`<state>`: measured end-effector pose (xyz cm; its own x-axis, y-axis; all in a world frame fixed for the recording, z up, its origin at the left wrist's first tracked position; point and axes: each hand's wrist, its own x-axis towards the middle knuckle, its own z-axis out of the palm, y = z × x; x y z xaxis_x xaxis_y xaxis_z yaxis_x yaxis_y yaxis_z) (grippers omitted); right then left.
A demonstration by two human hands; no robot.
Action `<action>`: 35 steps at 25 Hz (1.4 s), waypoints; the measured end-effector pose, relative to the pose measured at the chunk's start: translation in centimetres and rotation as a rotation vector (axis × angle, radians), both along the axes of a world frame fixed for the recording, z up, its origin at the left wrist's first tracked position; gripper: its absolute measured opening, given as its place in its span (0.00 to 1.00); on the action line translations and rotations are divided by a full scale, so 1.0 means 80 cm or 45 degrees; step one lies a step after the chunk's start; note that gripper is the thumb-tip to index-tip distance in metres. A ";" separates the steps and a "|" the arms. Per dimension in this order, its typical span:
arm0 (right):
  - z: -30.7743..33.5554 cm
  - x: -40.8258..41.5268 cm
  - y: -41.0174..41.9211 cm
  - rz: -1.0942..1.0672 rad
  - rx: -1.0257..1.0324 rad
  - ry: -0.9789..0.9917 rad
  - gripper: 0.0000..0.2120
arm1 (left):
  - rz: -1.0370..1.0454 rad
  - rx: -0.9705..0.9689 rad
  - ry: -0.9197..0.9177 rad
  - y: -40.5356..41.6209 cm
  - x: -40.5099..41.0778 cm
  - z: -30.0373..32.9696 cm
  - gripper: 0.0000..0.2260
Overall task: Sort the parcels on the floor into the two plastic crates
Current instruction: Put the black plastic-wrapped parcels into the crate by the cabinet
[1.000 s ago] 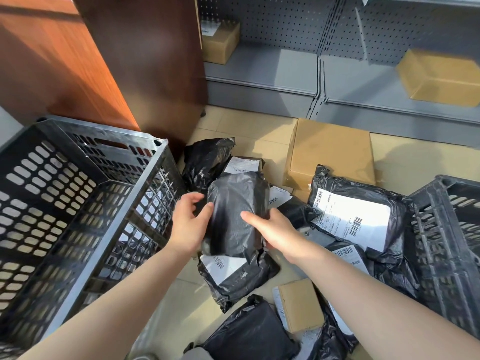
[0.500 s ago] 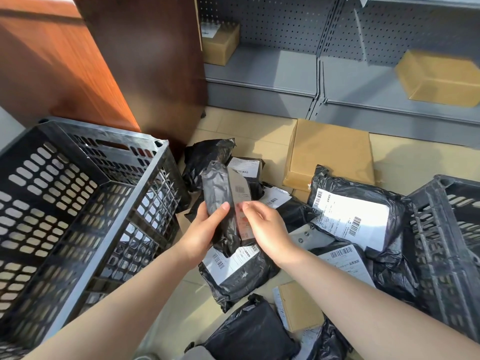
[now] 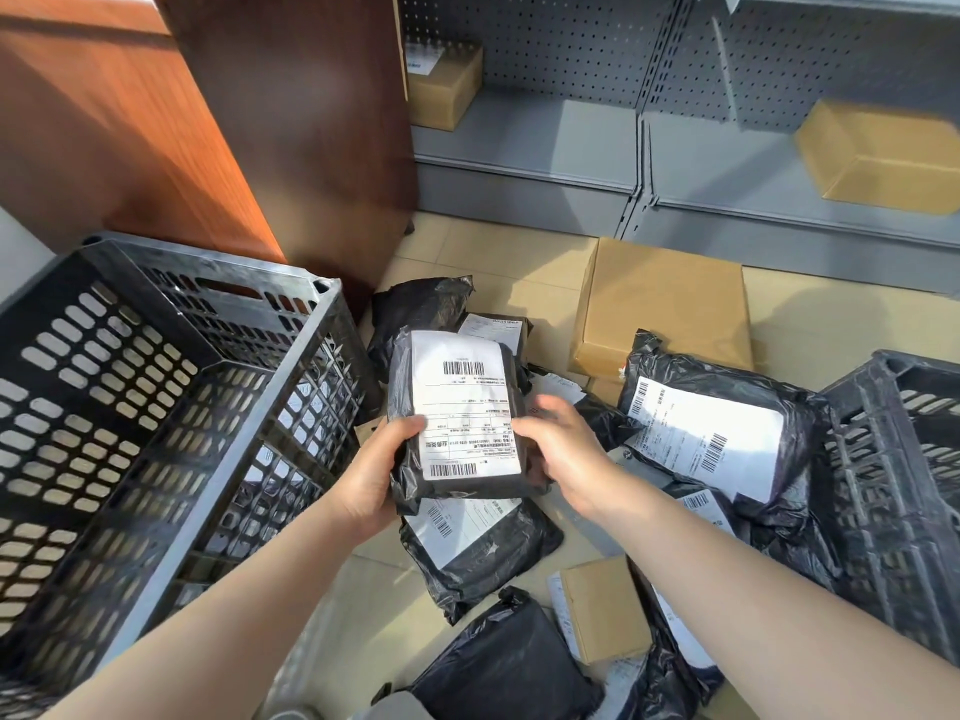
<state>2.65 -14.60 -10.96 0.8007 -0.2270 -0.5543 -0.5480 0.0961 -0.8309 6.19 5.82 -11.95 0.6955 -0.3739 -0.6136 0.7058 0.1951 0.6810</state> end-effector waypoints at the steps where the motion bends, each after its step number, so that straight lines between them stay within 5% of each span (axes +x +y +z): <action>1: -0.001 0.000 0.000 0.007 0.142 0.048 0.21 | -0.007 -0.003 0.015 0.001 0.000 0.002 0.19; 4: -0.003 -0.001 0.001 0.084 0.327 0.073 0.15 | -0.007 -0.018 0.019 0.007 0.002 0.005 0.24; 9: 0.007 0.001 -0.001 0.025 0.238 -0.014 0.12 | -0.064 0.089 -0.039 0.014 0.006 -0.003 0.26; 16: 0.047 0.027 0.011 -0.295 0.479 -0.166 0.17 | 0.026 -0.024 -0.105 0.006 0.015 0.038 0.28; 20: 0.083 0.038 0.042 -0.221 0.580 -0.207 0.17 | 0.070 -0.081 -0.200 -0.008 0.008 0.073 0.26; 25: 0.112 0.049 0.093 -0.006 0.473 -0.220 0.18 | 0.369 -0.102 -0.288 0.029 0.017 0.123 0.16; 28: 0.130 0.060 0.137 0.162 0.342 -0.205 0.32 | 0.466 -0.072 -0.359 0.078 0.025 0.152 0.14; 35: 0.133 0.079 0.211 0.381 -0.145 -0.303 0.31 | 0.850 0.047 -0.261 0.226 0.044 0.159 0.10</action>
